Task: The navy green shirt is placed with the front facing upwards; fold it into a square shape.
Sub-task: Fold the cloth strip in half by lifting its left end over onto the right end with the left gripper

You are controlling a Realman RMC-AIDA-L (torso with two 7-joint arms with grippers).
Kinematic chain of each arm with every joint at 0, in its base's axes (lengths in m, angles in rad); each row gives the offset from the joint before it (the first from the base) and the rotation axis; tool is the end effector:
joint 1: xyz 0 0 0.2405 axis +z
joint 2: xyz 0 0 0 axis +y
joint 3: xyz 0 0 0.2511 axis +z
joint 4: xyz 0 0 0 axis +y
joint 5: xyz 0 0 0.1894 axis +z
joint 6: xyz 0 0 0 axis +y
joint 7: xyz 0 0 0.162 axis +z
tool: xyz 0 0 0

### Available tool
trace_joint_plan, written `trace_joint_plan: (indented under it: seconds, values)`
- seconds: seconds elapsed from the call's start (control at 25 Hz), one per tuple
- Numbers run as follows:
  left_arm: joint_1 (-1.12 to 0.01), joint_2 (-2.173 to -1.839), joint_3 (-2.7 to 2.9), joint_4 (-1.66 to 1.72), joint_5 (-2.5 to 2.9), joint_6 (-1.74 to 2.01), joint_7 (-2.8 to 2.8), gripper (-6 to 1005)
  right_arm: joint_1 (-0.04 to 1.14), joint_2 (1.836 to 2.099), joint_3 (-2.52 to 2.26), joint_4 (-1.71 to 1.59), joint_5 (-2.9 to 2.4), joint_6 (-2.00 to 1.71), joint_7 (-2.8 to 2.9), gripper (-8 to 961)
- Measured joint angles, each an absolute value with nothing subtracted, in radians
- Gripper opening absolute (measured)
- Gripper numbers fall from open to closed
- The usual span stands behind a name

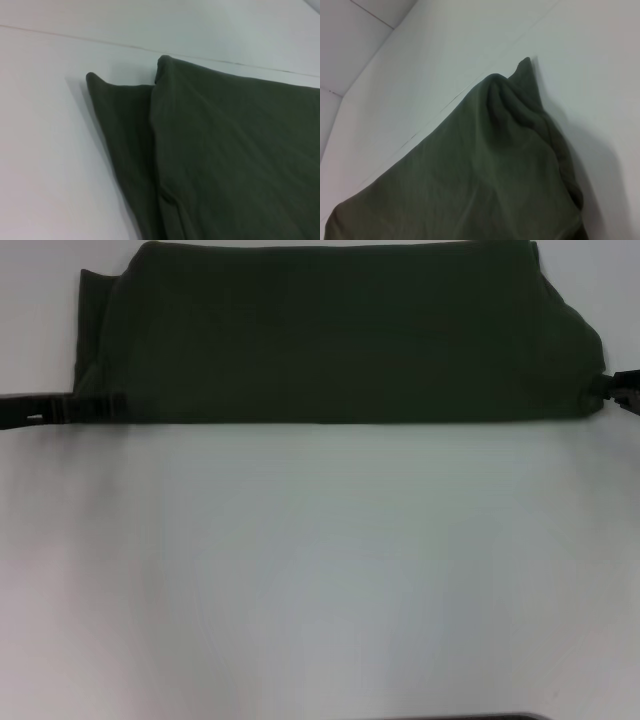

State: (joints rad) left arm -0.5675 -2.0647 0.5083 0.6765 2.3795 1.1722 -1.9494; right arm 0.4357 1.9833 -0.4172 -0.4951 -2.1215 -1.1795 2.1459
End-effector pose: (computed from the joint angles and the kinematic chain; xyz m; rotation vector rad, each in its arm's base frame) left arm -0.3207 0.3538 0.0087 -2.1834 -1.3647 -0.3100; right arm 0.3631 0.3203 0.0311 -1.7235 1.8340 0.7238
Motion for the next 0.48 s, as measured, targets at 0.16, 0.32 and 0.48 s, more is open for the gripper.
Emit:
trace_joint_plan:
  seconds: [0.16,0.32,0.48]
  values:
    - [-0.57,-2.065,0.511,0.677,2.394,1.175,-1.953,920,0.436,1.983,-0.417,-0.493,-2.121,-1.178,2.146,8]
    - [-0.575,-2.065,0.513,0.674,2.409,1.176,-1.958,921,0.436,1.983,-0.417,-0.492,-2.121,-1.177,2.145,8]
    - [-0.575,-2.066,0.514,0.676,2.407,1.178,-1.956,921,0.436,1.983,-0.417,-0.491,-2.122,-1.176,2.145,8]
